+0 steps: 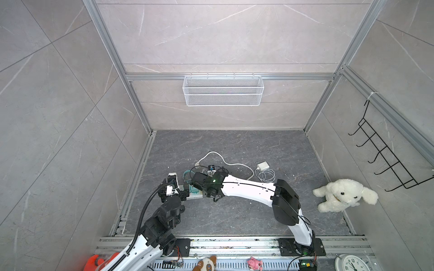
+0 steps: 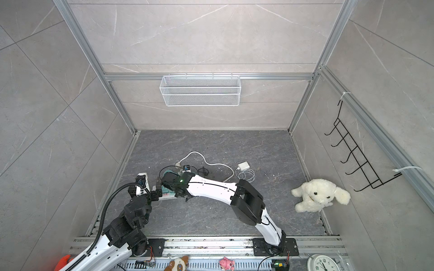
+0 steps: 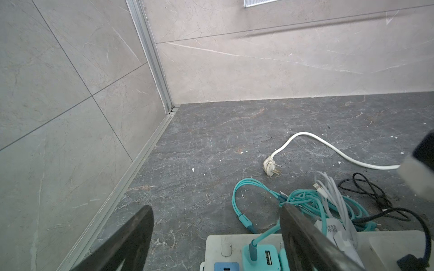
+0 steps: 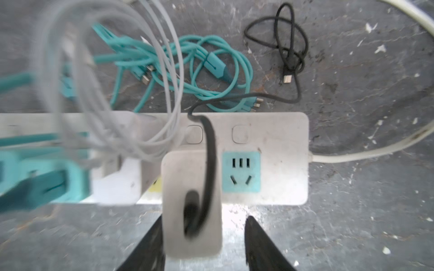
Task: Insert the plug
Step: 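Open the right gripper and lift it off the plugged charger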
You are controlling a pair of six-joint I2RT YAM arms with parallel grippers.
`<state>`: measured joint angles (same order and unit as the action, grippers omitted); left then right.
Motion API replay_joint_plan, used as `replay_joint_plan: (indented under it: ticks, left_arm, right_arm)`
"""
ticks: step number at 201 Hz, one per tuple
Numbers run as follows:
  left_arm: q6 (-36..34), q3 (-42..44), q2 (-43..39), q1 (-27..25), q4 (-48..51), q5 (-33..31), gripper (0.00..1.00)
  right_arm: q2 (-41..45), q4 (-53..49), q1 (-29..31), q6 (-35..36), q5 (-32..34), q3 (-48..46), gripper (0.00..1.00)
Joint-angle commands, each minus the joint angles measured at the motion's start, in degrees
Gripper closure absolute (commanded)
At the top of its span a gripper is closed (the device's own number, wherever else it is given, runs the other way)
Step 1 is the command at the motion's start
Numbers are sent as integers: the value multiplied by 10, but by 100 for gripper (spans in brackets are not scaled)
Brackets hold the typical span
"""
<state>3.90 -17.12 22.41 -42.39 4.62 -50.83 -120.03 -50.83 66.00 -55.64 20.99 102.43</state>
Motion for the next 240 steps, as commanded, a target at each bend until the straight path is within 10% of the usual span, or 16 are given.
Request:
replay_joint_plan:
  ticks: [1,140,240]
  left_arm:
    - [-9,-23,18,-1,-23,-8,13]
    - [50,-125,206,-11,-30,85,13]
    - [56,-298,441,-170,-6,47,14]
  right_arm:
    - [54,17,0,14,5,-30,45]
    - [265,157,-128,106,-47,-254,45]
    - [305,230,-363,202,-118,-361,44]
